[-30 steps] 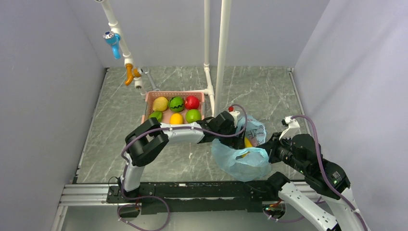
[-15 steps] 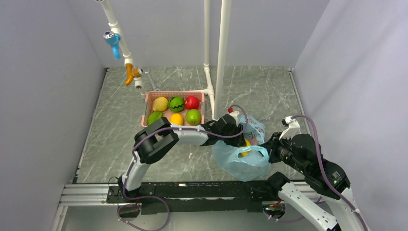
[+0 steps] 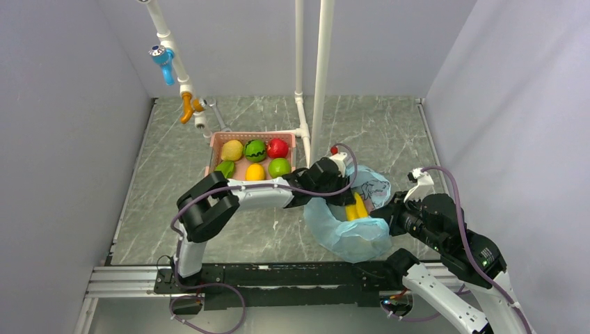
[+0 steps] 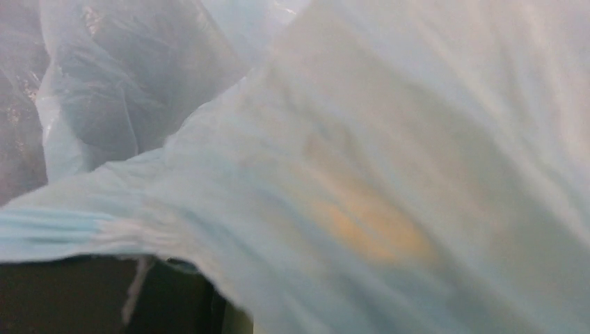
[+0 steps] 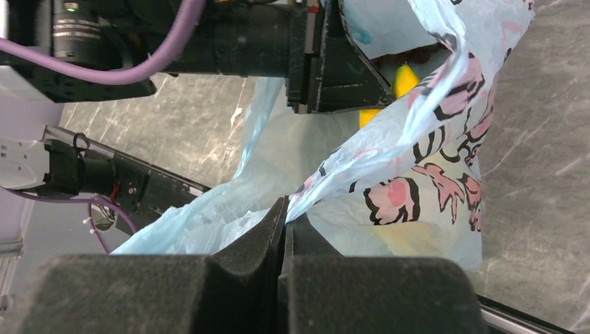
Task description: Take the fake fruits out of the plastic bag
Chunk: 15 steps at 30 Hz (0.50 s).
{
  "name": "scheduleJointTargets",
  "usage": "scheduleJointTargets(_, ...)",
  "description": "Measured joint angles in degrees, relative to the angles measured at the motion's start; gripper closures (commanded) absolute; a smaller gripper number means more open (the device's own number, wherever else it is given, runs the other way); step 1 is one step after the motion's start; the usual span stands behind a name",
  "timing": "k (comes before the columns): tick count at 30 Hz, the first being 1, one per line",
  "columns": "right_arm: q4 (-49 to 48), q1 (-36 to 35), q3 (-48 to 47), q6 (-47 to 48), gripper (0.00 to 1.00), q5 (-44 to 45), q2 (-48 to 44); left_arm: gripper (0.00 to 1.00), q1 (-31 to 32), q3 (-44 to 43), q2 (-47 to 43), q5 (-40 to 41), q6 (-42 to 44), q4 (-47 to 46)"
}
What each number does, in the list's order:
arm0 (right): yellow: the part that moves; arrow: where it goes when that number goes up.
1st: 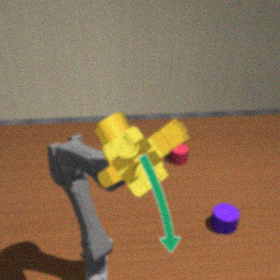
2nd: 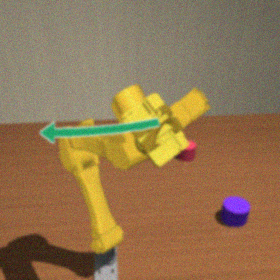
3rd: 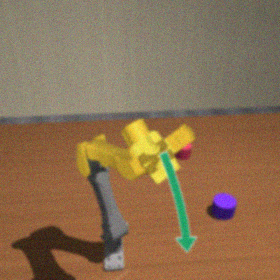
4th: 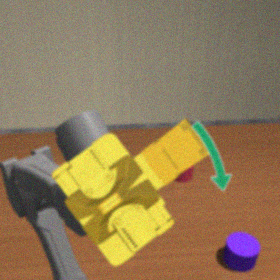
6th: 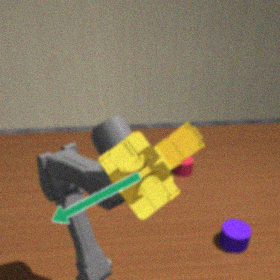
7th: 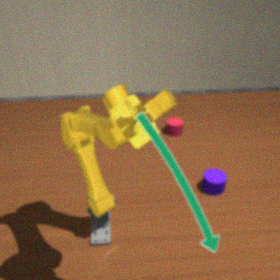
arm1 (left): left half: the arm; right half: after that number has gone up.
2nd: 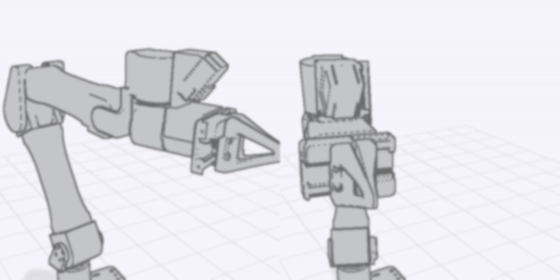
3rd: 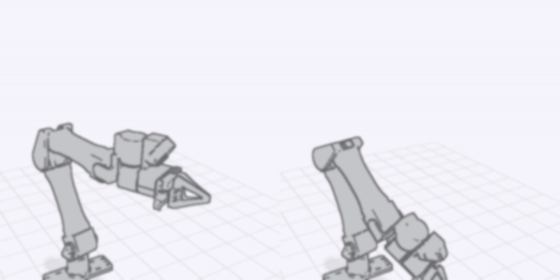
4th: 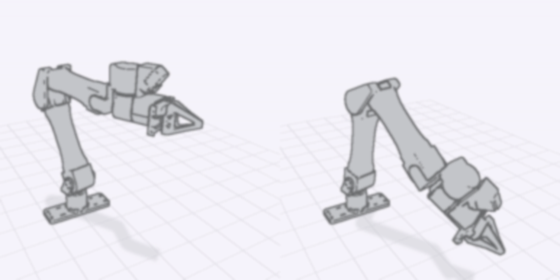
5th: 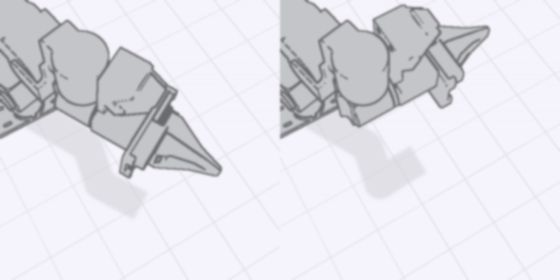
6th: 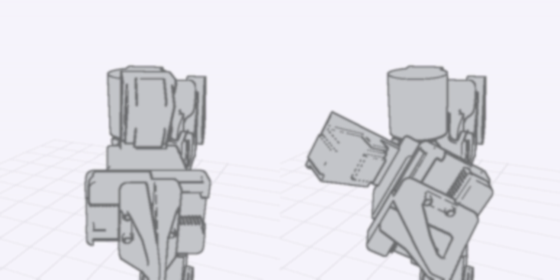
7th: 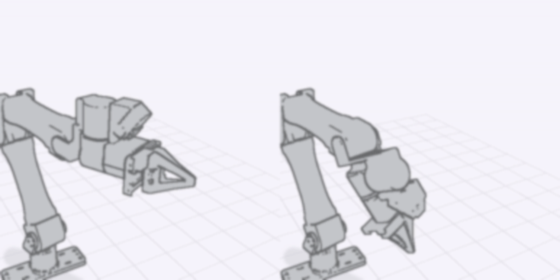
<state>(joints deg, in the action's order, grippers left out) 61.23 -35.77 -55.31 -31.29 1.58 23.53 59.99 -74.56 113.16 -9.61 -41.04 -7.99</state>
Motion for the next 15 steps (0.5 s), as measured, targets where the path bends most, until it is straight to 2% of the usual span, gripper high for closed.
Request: scheduleJointTargets(15, 0.0, 0.0, 0.6, -0.3, 1.0, 1.2, -0.3, 1.0, 0.0, -0.6, -10.8, -0.5, 7.3, 9.7)
